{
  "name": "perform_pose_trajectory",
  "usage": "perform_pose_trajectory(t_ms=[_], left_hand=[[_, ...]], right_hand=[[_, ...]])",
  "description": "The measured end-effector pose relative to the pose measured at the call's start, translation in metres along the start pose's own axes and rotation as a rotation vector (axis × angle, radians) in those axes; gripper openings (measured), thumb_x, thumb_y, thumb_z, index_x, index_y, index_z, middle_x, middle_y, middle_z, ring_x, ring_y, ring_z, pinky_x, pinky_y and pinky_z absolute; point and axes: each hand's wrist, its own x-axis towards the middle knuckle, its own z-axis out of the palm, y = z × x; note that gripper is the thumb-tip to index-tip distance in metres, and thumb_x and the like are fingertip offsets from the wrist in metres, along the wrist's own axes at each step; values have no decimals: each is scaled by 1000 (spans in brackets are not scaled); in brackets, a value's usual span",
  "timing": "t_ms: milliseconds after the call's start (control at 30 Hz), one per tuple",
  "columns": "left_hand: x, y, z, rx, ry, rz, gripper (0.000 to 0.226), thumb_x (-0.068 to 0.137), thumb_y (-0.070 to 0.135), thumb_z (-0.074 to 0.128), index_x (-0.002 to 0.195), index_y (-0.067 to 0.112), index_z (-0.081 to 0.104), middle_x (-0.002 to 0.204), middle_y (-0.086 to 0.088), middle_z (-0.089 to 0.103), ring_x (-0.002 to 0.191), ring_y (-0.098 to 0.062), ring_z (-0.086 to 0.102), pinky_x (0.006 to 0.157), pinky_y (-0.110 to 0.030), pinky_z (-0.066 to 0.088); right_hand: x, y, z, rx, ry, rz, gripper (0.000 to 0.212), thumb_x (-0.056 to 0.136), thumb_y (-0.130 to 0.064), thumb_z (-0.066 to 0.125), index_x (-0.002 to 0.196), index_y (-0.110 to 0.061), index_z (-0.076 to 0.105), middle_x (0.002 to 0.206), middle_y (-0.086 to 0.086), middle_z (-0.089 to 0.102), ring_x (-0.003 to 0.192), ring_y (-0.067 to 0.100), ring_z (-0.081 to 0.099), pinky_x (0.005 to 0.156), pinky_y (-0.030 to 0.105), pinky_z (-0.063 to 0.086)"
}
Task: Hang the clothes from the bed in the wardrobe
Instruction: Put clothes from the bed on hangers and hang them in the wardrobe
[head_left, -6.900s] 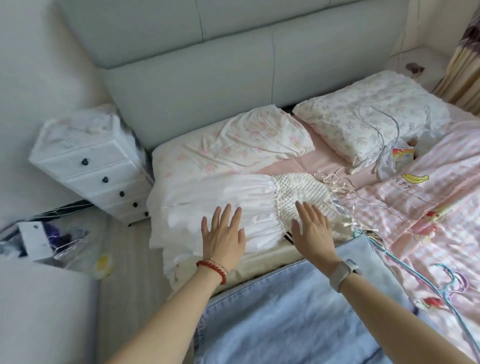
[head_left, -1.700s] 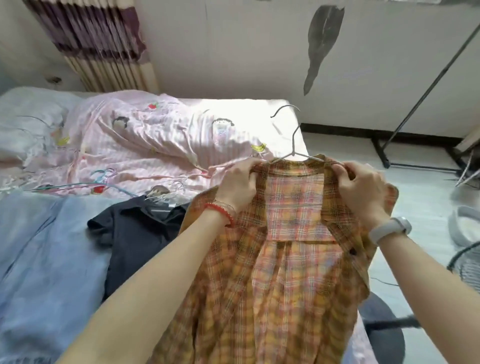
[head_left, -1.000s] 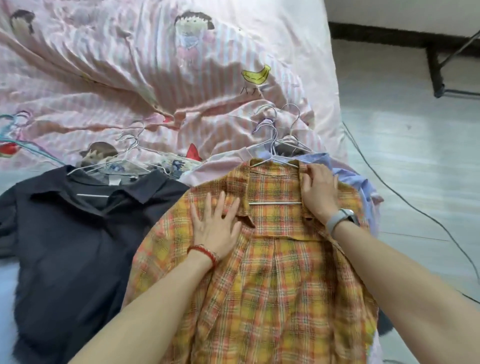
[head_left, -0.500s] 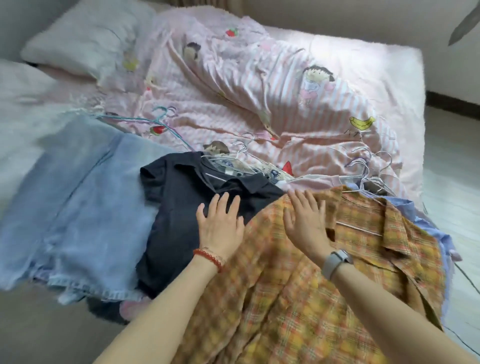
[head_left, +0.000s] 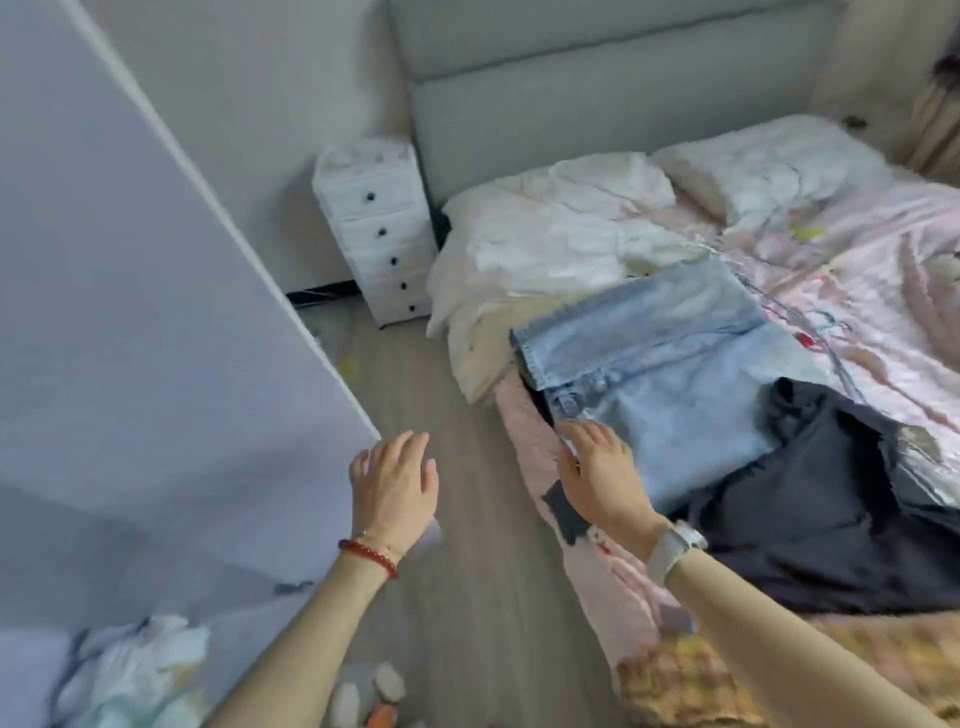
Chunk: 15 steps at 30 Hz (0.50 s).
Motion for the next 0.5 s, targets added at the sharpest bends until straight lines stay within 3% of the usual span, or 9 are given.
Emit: perform_pose_trajectory(t_ms=[133, 233, 367, 500], left_hand=[[-49, -105, -41, -7, 121, -265, 33, 89, 16, 50, 121, 10, 57, 123, -6, 59, 119, -20, 50, 101, -37, 30], [-95, -161, -63, 26, 175, -464, 34, 89, 15, 49, 122, 10, 56, 124, -6, 59, 118, -20, 51, 100, -37, 31], [-162, -209, -92, 47, 279, -742, 29, 85, 8, 54, 113, 6, 62, 111, -12, 66, 104, -28, 59, 91, -39, 39], [-230, -235, -124, 142, 401, -1006, 33, 89, 13, 50, 122, 11, 56, 123, -6, 59, 117, -21, 53, 102, -36, 34]], right_hand=[[23, -111, 50, 14, -148, -281, 30, 92, -18, 42, 118, -11, 56, 119, 9, 58, 117, 27, 46, 96, 35, 31], [31, -180, 82, 88, -262, -458, 33, 93, -18, 42, 124, -12, 53, 125, 6, 56, 120, 25, 45, 98, 34, 31], [29, -262, 124, 150, -418, -697, 33, 94, -18, 42, 124, -12, 53, 126, 6, 56, 123, 25, 43, 99, 34, 32], [3, -346, 152, 222, -562, -942, 32, 93, -15, 43, 123, -11, 55, 124, 9, 58, 118, 27, 48, 97, 36, 37]])
